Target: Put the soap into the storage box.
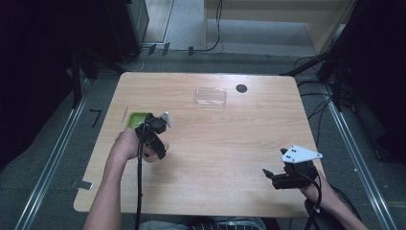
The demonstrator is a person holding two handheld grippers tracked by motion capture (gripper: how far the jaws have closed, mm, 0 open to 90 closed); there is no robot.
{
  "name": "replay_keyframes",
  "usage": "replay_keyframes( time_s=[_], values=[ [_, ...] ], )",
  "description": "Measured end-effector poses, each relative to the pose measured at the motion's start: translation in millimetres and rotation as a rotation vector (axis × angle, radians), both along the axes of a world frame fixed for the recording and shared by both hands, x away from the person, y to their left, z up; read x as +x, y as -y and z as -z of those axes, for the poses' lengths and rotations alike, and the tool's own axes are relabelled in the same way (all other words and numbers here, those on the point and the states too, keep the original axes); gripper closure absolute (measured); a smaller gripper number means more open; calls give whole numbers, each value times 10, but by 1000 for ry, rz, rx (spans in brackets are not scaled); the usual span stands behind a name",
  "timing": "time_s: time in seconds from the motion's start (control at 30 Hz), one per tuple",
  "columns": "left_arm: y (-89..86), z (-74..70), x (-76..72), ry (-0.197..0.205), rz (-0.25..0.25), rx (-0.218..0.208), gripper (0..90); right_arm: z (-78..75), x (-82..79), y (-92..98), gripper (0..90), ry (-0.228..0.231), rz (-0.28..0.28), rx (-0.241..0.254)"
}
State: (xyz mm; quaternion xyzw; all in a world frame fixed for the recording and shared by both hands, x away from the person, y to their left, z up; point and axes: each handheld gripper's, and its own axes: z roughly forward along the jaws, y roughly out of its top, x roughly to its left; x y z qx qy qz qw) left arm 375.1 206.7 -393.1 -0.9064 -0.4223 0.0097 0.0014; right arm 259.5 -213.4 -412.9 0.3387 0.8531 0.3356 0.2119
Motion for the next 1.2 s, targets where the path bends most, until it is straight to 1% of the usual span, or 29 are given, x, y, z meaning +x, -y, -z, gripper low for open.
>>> replay_keyframes(
  time_s=[0.23, 0.5, 0.6, 0.63, 0.77, 0.9, 1.0, 1.13, 1.2],
  values=[
    [-13, -37, 36, 7, 0, 3, 337, 0, 0, -4, 134, 0, 1, 0],
    [-30, -98, 79, -3, 11, 4, 337, 3, 5, -4, 134, 2, -1, 1],
    [-38, -124, 90, 0, 11, 1, 337, 3, 5, -2, 134, 2, -2, 1],
    [-48, -142, 100, 7, 11, -3, 337, 2, 5, 0, 134, 1, -2, -1],
    [-71, -170, 128, 8, 7, -1, 337, 2, 3, -4, 134, 1, 1, 1],
    [-86, -172, 147, 9, 5, 1, 337, 0, 0, -3, 134, 0, 2, -1],
    [-119, -175, 189, 15, 1, 0, 337, 1, 1, -3, 134, 0, 2, -1],
    [-146, -170, 213, 8, -4, 0, 337, 3, 6, -4, 134, 2, -2, -1],
    [-164, -171, 229, 15, -13, -2, 337, 3, 6, -4, 134, 2, -1, 0]
  ],
)
